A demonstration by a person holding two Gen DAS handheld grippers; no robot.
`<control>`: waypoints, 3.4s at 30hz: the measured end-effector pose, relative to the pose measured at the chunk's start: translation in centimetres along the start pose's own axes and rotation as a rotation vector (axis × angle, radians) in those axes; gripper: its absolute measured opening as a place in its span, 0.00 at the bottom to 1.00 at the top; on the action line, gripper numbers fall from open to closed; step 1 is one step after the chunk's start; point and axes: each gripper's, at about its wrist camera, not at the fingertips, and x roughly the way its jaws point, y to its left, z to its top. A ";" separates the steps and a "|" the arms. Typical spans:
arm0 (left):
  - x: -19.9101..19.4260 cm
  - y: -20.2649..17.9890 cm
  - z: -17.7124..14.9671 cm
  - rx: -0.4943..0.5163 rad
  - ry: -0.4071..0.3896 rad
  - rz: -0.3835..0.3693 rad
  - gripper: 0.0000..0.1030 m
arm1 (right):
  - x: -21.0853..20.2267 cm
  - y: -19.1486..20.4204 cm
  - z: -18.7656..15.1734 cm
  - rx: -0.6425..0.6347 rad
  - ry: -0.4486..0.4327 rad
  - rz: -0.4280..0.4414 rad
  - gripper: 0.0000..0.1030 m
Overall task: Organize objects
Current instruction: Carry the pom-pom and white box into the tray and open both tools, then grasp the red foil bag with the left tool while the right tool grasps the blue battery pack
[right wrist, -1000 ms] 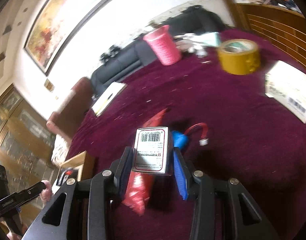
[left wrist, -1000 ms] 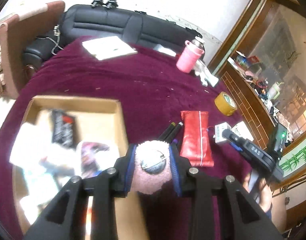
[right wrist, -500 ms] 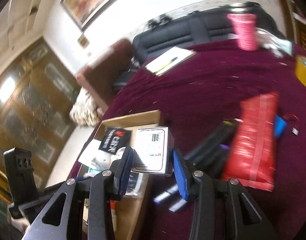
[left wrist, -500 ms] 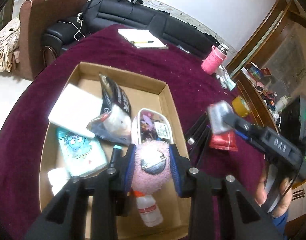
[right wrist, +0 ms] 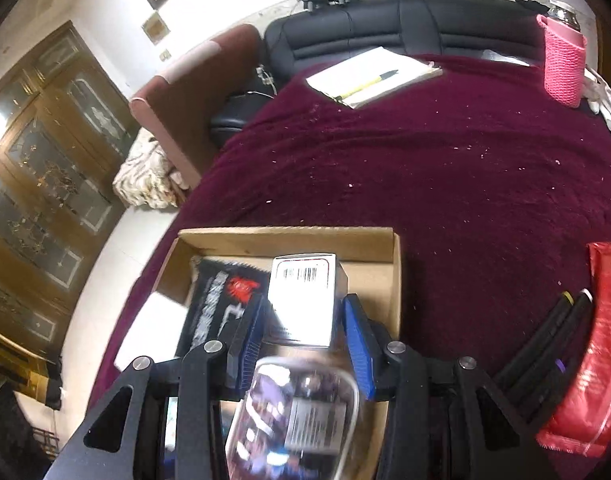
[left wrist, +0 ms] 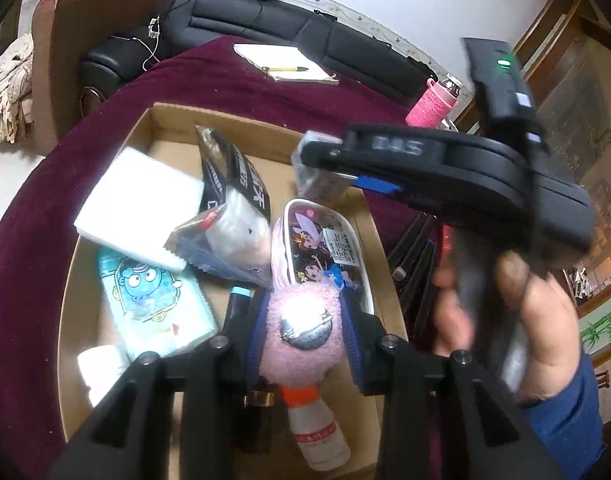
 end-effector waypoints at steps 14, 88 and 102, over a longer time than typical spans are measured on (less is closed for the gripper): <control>0.4 1.6 -0.2 -0.055 0.007 -0.072 0.37 | 2.2 0.5 -0.1 -0.002 0.033 -0.010 0.45; 19.2 -22.1 4.6 0.214 0.277 -0.049 0.50 | -18.6 -27.9 -9.9 0.565 -0.341 -0.025 0.82; 10.6 -19.1 -5.5 0.301 0.108 -0.006 0.50 | -15.0 -26.5 -8.7 0.557 -0.226 0.011 0.55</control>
